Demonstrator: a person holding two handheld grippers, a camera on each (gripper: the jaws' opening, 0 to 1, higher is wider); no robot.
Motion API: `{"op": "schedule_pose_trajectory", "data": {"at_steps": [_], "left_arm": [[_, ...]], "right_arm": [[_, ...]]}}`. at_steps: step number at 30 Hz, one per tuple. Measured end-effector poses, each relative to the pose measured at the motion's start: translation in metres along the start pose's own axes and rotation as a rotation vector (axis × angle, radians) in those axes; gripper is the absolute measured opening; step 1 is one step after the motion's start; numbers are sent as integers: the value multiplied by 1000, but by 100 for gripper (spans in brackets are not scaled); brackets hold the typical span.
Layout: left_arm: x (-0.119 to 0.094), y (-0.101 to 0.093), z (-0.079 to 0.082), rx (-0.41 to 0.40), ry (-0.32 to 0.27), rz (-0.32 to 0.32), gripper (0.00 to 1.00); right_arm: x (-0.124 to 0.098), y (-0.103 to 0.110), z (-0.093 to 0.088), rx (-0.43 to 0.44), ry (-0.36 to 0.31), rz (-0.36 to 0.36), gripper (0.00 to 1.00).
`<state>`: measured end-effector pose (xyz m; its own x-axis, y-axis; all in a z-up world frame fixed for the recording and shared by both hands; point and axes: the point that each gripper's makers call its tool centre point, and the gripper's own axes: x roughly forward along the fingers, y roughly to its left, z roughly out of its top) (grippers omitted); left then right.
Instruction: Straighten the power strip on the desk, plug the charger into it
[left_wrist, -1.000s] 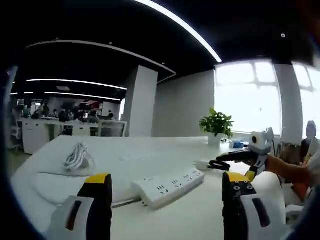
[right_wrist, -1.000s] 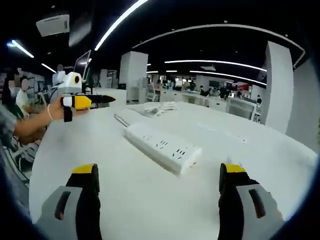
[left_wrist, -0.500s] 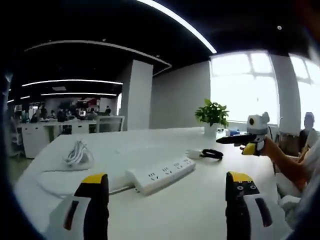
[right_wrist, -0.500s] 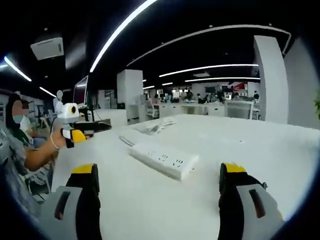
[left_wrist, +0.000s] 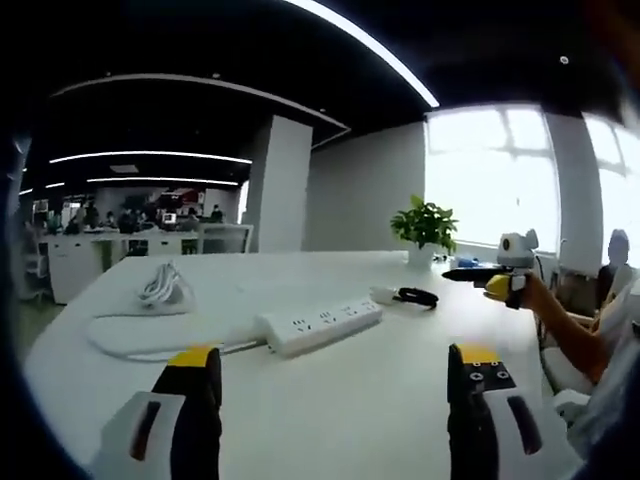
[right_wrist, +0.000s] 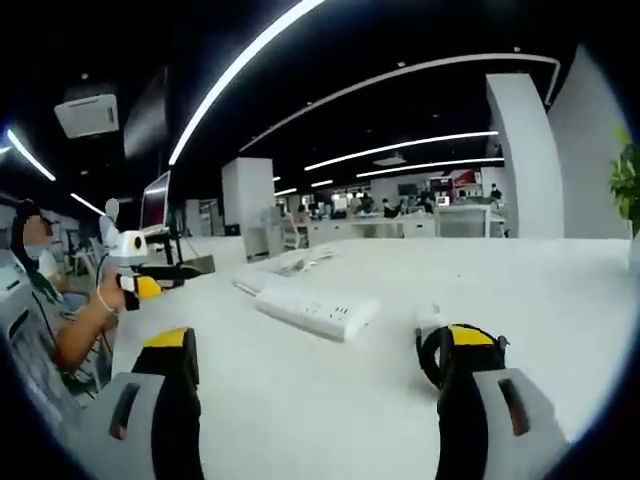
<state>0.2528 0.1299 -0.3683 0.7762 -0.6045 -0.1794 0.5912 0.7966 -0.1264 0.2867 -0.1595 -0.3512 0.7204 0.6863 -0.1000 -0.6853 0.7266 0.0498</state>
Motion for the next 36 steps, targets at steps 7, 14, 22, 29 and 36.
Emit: {"op": "schedule_pose_trajectory", "data": {"at_steps": [7, 14, 22, 29, 36], "left_arm": [[-3, -5, -9, 8, 21, 6, 95], [-2, -11, -17, 23, 55, -4, 94], [-1, -13, -18, 21, 59, -4, 94], [-3, -14, -21, 21, 65, -7, 94], [-4, -11, -27, 21, 86, 7, 93]], "right_arm": [[0, -18, -11, -24, 47, -46, 99], [0, -28, -13, -10, 52, -66, 98], [3, -43, -16, -23, 78, -84, 98], [7, -58, -18, -73, 113, -97, 97], [16, -73, -24, -95, 119, -108, 90]]}}
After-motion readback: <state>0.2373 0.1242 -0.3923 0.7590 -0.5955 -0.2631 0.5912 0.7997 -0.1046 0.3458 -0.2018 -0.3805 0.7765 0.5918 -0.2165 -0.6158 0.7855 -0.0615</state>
